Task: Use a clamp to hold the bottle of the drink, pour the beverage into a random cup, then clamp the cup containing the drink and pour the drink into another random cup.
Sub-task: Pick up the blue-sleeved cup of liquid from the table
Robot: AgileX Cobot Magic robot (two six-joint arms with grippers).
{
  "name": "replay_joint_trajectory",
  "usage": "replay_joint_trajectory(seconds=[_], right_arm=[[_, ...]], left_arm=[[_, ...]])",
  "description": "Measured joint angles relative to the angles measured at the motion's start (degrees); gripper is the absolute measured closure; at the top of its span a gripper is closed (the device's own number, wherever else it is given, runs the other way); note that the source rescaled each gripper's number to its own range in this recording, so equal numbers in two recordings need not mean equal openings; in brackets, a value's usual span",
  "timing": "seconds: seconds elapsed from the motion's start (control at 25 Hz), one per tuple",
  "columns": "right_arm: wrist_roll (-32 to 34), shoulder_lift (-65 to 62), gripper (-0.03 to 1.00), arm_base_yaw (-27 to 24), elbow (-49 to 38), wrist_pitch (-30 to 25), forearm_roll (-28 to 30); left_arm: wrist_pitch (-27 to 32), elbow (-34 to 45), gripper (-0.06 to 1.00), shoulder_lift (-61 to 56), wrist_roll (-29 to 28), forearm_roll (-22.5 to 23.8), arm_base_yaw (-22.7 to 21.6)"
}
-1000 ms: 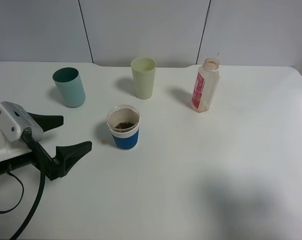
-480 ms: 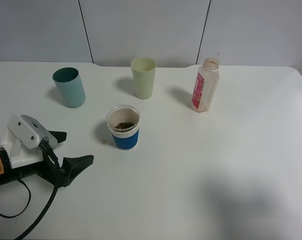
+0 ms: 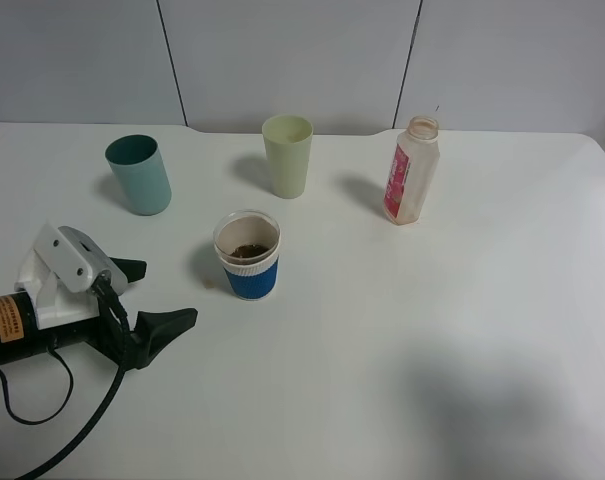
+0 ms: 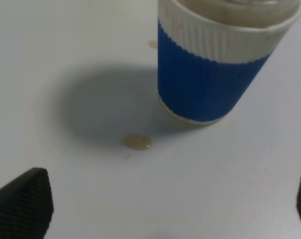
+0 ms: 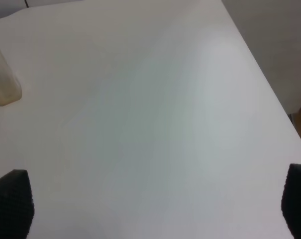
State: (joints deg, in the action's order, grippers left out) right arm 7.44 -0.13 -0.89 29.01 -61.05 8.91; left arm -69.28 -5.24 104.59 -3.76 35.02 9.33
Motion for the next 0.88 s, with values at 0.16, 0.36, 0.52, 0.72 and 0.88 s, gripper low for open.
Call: replay_joint_trajectory(seconds=[0.16,0.36,0.52,0.72,0.88], right_arm=[[0.0,0.0,-0.03,0.0,0.0,0.0,0.0],[0.0,0.0,-0.03,0.0,0.0,0.0,0.0],[0.0,0.0,-0.03,0.0,0.0,0.0,0.0],[0.0,0.0,-0.03,0.0,0.0,0.0,0.0],[0.0,0.0,-0.03,0.0,0.0,0.0,0.0]], left_arm=[[0.0,-1.3,-0.05,0.0,-0.1,1.3,0.0],[0.0,-4.3,-0.06,0.1,-1.6,3.0,0.0],[-0.1,-5.3,-0.06,0.1,-2.4,3.4,0.0],[-0.1,-5.6,-0.06,1.3,-2.4,3.5,0.0],[0.0,-7.6,-0.06,3.3,-2.6,3.7,1.6]])
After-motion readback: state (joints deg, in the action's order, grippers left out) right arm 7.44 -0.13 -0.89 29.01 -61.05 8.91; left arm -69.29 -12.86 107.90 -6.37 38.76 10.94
